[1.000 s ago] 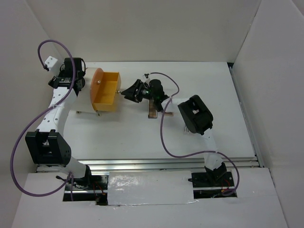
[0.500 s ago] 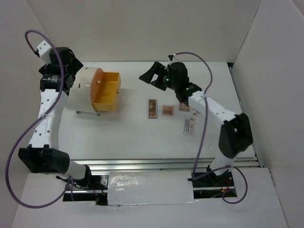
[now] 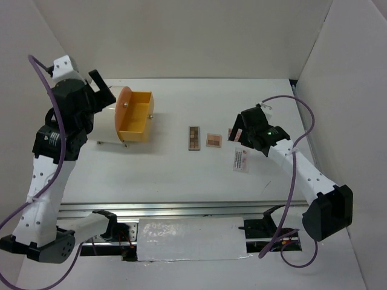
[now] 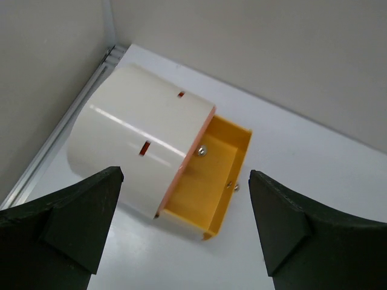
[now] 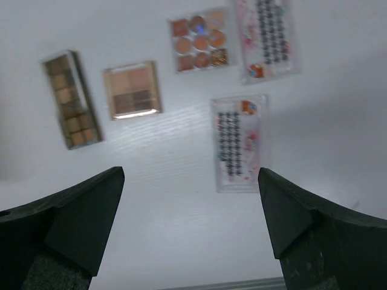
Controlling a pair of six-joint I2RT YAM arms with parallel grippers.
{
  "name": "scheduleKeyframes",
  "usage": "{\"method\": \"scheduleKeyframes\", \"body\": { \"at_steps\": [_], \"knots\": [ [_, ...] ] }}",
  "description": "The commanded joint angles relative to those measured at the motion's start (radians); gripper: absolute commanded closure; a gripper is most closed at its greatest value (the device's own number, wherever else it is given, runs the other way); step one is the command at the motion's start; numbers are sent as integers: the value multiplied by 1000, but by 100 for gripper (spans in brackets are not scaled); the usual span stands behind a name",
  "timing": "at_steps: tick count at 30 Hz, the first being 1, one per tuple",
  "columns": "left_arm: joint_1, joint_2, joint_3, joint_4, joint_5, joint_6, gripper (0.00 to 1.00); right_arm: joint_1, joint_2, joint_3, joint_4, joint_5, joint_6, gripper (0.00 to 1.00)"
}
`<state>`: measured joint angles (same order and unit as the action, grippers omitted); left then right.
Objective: Organize the makeup
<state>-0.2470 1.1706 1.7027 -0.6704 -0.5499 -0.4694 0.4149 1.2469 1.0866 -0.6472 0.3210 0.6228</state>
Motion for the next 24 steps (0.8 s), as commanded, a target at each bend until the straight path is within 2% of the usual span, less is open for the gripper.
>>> {"method": "scheduleKeyframes", "body": {
  "at_steps": [1, 2, 5, 8, 10, 16, 24],
  "knots": [
    [-1, -78, -136, -58, 7, 35, 1, -34, -14, -33, -65, 35, -31, 0],
    [-1, -141, -179, -63, 17, 25, 1, -41, -7, -57, -65, 23, -29, 0],
    [-1, -288, -482, 12, 36, 31, 1, -42, 16, -114, -45, 39, -17, 0],
    [-1, -357, -590, 19, -24, 5, 1, -62, 42, -162, -25, 18, -14, 0],
    [-1, -400, -636, 43, 19, 12, 1, -74, 69, -206, 4, -38, -23, 0],
    [-3, -396, -650, 66, 102, 23, 1, -79, 123, -297, 130, -106, -27, 0],
    [-8, -396, -657, 72, 123, 31, 0, -93, 227, -248, 164, -194, -40, 0]
  ]
}}
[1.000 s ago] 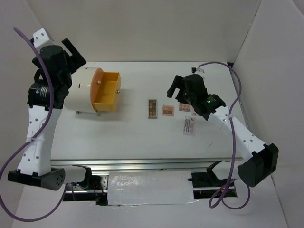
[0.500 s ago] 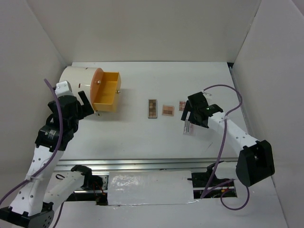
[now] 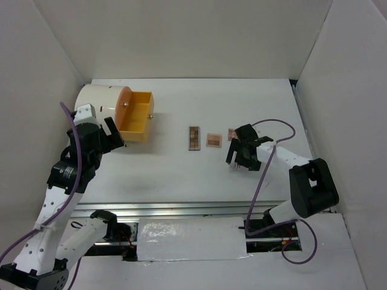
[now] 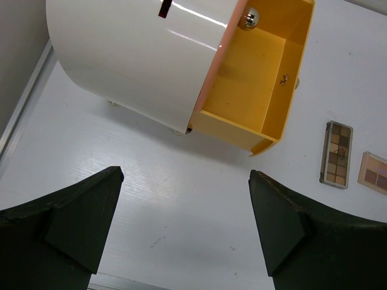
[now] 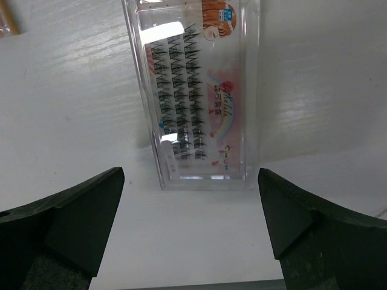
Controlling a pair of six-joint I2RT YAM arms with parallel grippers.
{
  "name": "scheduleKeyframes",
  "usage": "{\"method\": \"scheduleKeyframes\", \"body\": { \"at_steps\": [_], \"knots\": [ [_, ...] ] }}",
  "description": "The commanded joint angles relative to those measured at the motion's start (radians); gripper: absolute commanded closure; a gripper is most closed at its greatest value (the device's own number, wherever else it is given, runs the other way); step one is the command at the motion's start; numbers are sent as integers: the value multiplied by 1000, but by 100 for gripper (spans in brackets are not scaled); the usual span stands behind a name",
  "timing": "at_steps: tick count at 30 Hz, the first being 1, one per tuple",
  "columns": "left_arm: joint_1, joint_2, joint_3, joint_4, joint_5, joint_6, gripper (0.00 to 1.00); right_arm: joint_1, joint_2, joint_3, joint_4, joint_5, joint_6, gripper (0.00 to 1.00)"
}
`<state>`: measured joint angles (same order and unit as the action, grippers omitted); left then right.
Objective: Organize the makeup
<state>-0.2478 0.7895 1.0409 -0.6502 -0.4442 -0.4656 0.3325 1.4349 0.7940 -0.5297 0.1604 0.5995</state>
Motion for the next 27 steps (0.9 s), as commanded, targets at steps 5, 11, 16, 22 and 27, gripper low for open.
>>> {"method": "scheduleKeyframes", "body": {
  "at_steps": [5, 11, 16, 22, 27],
  "knots": [
    [-10, -15, 7, 47, 10, 27, 1, -9, 150, 105, -15, -21, -10, 7],
    [-10, -13, 8, 50, 21, 30, 1, -9, 154, 106, -15, -19, -13, 9],
    [-10, -18, 7, 50, 13, 30, 0, -9, 156, 109, -21, -35, -30, 36],
    [-11, 2, 13, 46, 33, 24, 1, 16, 27, 74, 8, -107, -75, 55],
    [-11, 74, 82, 21, 202, -8, 1, 167, -177, 115, 7, -143, -128, 56]
  ]
}}
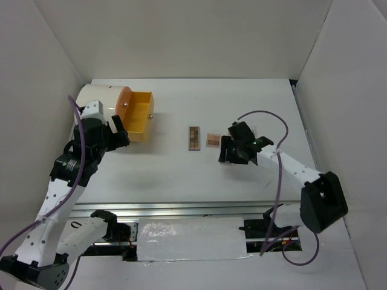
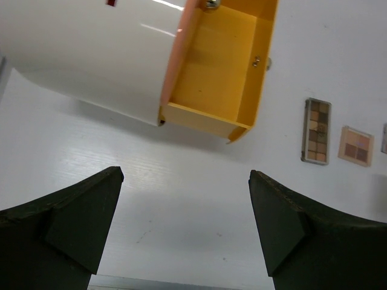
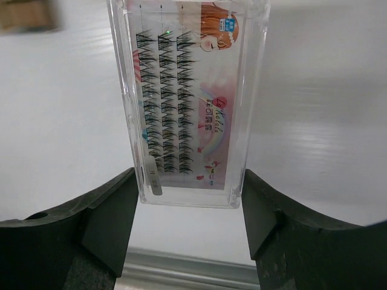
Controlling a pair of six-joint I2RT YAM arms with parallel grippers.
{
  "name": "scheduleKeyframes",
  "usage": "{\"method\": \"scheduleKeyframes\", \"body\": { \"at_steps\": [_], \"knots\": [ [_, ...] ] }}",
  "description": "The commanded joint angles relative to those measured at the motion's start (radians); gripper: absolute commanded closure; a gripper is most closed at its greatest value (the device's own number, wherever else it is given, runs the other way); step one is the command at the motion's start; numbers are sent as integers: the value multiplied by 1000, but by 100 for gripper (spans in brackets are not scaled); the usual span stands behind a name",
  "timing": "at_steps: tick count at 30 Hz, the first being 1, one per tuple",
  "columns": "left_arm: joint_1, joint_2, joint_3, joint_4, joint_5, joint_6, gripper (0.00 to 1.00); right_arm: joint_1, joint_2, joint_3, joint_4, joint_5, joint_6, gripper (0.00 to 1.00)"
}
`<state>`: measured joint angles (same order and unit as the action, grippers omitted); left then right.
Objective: Organize the makeup
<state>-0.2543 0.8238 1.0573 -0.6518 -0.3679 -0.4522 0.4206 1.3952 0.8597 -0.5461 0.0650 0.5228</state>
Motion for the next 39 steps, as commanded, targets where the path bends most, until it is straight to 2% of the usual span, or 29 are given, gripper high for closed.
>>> {"method": "scheduleKeyframes", "body": {
  "at_steps": [1, 4, 9, 15, 17, 25, 27, 29, 31, 32, 36, 39],
  "knots": [
    [-5, 49, 73, 17, 164, -42, 1, 143, -156, 64, 25, -60, -59, 56],
    [-5, 84, 81, 44, 372, -87, 1, 257, -193, 122, 57, -149, -113, 56],
    [-5, 117, 63, 112, 685, -193, 2, 355, -200, 177, 168, -260, -126, 55],
    [-5, 100, 6, 214, 814, -308, 3, 432, -171, 196, 403, -307, 22, 55],
    [-5, 101, -9, 230, 834, -321, 6, 463, -109, 251, 396, -320, 42, 55],
    [-7, 101, -26, 248, 851, -339, 15, 553, 67, 444, 364, -209, 66, 54],
    [-7, 103, -17, 227, 833, -324, 22, 564, 87, 464, 362, -197, 63, 54],
    [-7, 107, -8, 198, 801, -306, 38, 578, 96, 483, 362, -168, 68, 54],
    [-7, 113, 3, 175, 776, -293, 47, 581, 97, 484, 365, -150, 71, 53],
    [-7, 115, 13, 164, 755, -286, 57, 583, 99, 483, 365, -146, 72, 53],
    [-7, 126, 47, 124, 699, -250, 73, 583, 96, 466, 385, -152, 78, 51],
    [-7, 146, 75, 113, 653, -229, 82, 581, 80, 435, 438, -191, 85, 44]
  ]
}}
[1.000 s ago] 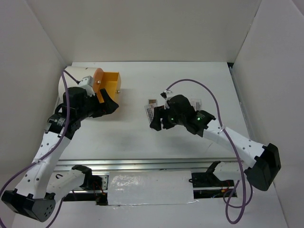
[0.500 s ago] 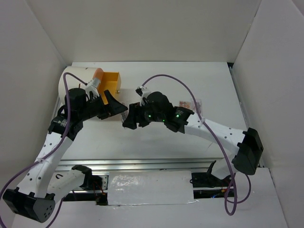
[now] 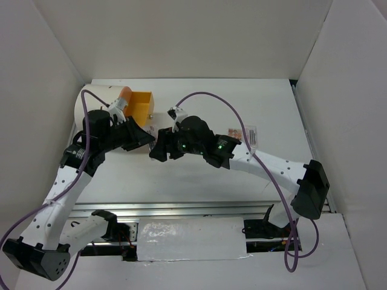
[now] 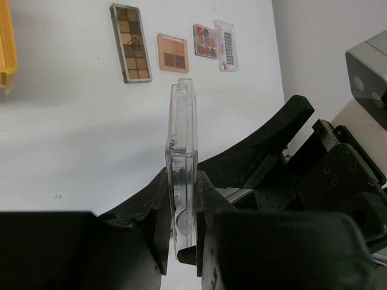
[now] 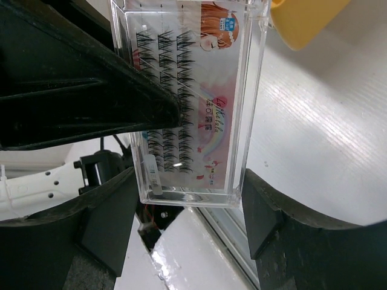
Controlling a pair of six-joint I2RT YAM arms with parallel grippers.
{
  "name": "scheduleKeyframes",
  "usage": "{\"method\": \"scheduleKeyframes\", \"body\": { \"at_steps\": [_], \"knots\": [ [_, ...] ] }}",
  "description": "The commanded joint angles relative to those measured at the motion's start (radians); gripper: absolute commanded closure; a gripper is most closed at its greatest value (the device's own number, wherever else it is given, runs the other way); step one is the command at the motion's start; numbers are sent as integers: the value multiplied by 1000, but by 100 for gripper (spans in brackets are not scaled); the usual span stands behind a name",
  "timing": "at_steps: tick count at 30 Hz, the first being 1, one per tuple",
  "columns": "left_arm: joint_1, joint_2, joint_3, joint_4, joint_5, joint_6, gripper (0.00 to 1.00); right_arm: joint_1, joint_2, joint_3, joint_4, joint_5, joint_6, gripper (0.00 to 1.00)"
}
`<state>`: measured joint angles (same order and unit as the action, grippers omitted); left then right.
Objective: Organize the makeup
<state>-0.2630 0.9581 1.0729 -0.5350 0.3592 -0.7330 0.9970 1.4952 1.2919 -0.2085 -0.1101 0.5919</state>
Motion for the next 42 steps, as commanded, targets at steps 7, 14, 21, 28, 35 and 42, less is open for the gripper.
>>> {"method": "scheduleKeyframes", "body": {
  "at_steps": [7, 14, 21, 28, 35, 42],
  "knots": [
    [2, 161, 225, -43, -175, 188, 77, 5, -82, -49, 98, 4, 8, 0],
    [8, 441, 587, -197, -374, 421, 79, -23, -311, -196, 3, 136, -4, 0],
    [8, 709, 895, -330, -499, 610, 77, -46, -516, -272, -127, 200, -38, 0],
    [22, 840, 949, -352, -646, 637, 68, -54, -610, -296, -175, 214, -70, 0],
    [41, 852, 883, -332, -603, 586, 25, -57, -606, -298, -172, 219, -86, 0],
    [44, 789, 995, -382, -591, 526, 0, -121, -553, -313, -186, 312, -25, 0]
  ]
}}
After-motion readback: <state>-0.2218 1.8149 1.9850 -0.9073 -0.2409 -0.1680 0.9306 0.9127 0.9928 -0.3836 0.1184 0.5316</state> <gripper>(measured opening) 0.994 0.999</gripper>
